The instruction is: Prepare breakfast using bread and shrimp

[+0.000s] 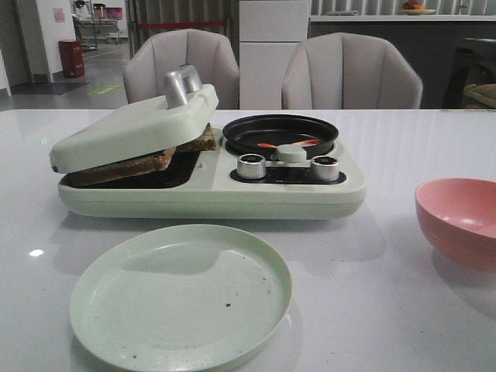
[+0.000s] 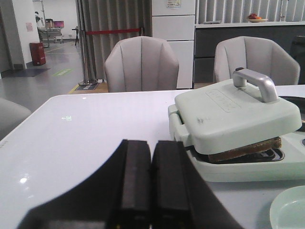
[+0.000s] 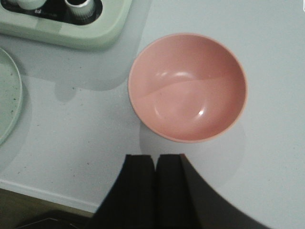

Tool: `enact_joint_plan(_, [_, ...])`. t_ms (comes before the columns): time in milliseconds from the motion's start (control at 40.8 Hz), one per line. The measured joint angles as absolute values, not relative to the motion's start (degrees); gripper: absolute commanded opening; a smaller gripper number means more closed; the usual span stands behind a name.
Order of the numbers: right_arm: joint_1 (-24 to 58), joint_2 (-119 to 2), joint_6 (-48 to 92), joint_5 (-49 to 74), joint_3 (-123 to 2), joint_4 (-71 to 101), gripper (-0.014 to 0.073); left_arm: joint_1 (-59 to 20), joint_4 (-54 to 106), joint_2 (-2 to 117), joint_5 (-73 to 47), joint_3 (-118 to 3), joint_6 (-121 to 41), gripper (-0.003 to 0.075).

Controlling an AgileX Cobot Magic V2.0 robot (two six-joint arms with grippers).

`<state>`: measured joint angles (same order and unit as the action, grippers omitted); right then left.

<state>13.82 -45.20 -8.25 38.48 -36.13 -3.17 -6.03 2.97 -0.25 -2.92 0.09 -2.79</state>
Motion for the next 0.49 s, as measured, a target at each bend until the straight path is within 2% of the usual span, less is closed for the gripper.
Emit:
enact_joint_plan(221, [13.55,-36.01,-8.23,33.55,-33.93,-9.05,0.0045,-6.03,2.97,-0.25,-2.92,0.09,-2.79,0.0101])
enact_joint_plan(490, [8.29,-18.2,-8.13,21.59,-20.36,-12.92,0.0045,-6.03,2.97,-0.25,-2.92,0.09,-2.79,0.0102])
